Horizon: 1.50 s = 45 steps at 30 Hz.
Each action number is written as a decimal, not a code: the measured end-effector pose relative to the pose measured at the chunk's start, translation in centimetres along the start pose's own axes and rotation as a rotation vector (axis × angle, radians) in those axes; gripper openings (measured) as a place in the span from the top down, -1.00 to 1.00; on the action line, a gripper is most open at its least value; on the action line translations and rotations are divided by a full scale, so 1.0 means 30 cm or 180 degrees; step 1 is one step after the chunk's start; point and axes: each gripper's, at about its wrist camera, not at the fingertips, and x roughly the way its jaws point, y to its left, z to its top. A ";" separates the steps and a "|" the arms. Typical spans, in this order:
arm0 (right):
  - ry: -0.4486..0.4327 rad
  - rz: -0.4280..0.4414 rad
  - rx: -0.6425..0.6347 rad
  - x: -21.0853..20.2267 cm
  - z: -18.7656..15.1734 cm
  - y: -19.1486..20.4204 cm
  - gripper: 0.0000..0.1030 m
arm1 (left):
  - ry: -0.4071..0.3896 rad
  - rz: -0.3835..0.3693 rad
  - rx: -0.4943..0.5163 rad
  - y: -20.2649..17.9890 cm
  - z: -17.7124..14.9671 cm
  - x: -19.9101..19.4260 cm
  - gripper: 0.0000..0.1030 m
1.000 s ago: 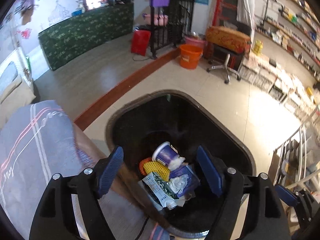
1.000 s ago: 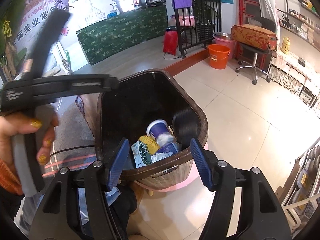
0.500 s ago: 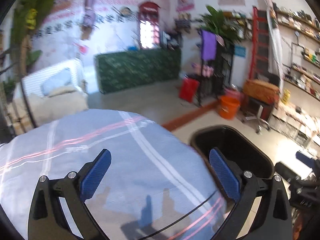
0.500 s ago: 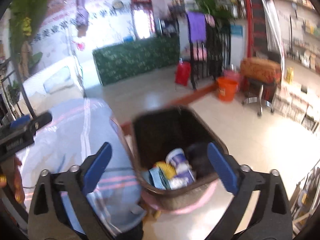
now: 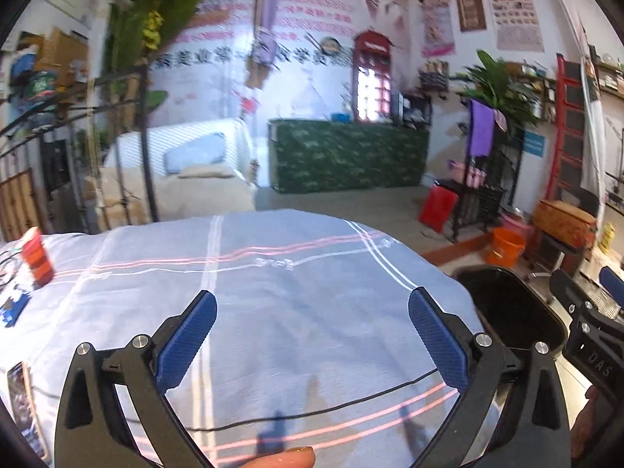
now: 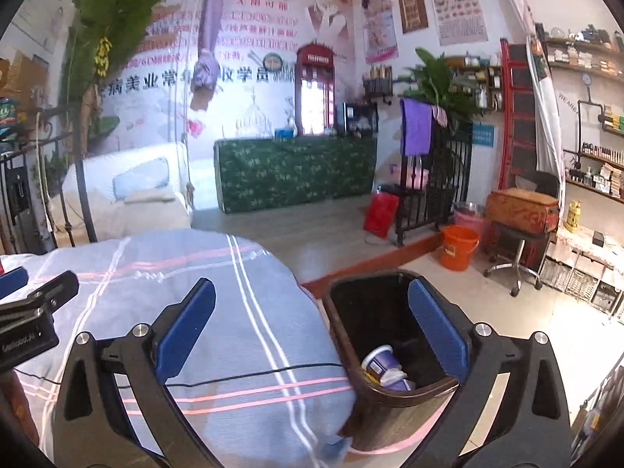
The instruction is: Collect trash
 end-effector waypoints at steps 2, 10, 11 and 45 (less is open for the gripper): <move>-0.0151 -0.0061 -0.0040 -0.044 -0.013 0.029 -0.90 | -0.0063 0.0046 -0.0033 0.014 -0.013 -0.029 -0.89; -0.0297 0.0036 -0.0173 -0.153 -0.030 0.097 -0.89 | -0.0239 0.0316 -0.0186 0.063 -0.068 -0.126 -0.89; -0.0321 0.0022 -0.0248 -0.163 -0.031 0.105 -0.89 | -0.0247 0.0327 -0.0192 0.064 -0.067 -0.129 -0.89; -0.0262 0.0110 -0.0168 -0.168 -0.029 0.094 -0.89 | -0.0281 0.0351 -0.0178 0.064 -0.095 -0.172 -0.89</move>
